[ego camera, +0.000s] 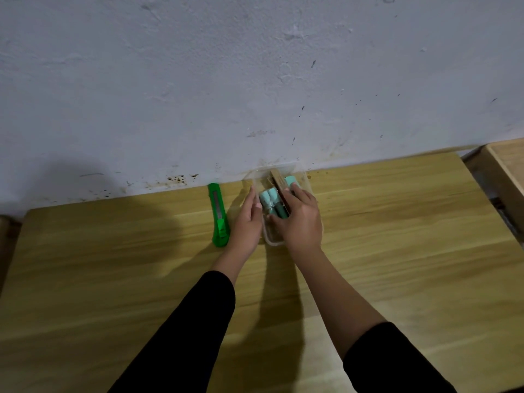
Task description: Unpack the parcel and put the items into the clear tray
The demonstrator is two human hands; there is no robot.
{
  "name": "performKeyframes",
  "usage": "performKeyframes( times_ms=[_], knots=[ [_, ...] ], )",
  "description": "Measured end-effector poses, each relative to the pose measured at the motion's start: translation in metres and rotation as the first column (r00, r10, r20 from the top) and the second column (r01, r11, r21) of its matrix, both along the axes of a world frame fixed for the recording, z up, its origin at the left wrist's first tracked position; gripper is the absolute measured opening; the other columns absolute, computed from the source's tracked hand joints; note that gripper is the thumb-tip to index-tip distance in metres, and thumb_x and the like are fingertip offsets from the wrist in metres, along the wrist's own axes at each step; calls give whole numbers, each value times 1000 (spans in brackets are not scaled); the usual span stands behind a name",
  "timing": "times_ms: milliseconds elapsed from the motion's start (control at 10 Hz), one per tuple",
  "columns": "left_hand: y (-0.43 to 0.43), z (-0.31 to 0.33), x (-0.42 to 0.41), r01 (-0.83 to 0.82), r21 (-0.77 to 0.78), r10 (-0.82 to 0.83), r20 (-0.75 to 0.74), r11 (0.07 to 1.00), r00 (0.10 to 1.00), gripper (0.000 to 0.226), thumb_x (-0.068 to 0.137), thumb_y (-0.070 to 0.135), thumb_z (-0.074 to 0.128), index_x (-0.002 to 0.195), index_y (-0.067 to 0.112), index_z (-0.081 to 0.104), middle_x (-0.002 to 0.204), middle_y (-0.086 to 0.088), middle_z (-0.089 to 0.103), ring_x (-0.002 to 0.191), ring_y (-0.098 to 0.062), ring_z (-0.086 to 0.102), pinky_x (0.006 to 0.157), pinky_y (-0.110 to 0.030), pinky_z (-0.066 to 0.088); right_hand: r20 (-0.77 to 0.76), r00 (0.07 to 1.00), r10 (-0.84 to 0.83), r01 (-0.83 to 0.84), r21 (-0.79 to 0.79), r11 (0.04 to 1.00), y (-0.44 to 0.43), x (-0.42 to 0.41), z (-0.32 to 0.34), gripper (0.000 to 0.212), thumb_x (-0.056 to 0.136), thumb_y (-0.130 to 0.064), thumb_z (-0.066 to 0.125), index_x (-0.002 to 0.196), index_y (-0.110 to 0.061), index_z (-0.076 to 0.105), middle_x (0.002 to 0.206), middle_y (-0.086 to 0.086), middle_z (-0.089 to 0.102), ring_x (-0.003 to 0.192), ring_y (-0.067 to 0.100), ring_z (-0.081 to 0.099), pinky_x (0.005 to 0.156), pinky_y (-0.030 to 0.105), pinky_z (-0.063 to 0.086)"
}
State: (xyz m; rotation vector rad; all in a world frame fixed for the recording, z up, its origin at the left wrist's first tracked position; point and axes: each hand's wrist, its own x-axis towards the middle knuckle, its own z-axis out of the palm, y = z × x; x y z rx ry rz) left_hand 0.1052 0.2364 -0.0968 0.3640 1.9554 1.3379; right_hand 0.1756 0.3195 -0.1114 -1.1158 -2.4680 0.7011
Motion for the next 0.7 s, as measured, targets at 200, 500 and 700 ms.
performKeyframes(
  times_ms=[200, 500, 700],
  knots=[
    [3, 1, 4, -17, -13, 16, -37, 1000, 999, 48, 101, 20, 34, 147, 23, 21, 144, -3, 41, 80, 17, 39, 53, 6, 36, 26, 999, 37, -36, -40, 999, -1, 3, 6, 66, 71, -20, 77, 130, -9, 50, 143, 11, 45, 132, 28, 38, 111, 36, 33],
    [-4, 17, -1, 53, -90, -66, -144, 995, 987, 48, 100, 15, 34, 146, 17, 24, 149, -7, 34, 105, -5, 54, 77, -4, 41, 97, 991, 87, -71, -154, 986, -3, 14, 20, 59, 80, -18, 66, 133, -12, 42, 141, 10, 43, 128, 29, 41, 102, 41, 44],
    [-36, 56, 5, 286, -516, -512, -370, 807, 776, 52, 101, 30, 28, 148, 12, 16, 157, -9, 16, 139, -21, 26, 116, -36, 19, 239, 963, 121, -61, -246, 967, -17, 38, 53, 50, 90, -22, 47, 137, -13, 35, 133, 10, 49, 117, 30, 50, 91, 41, 47]
  ],
)
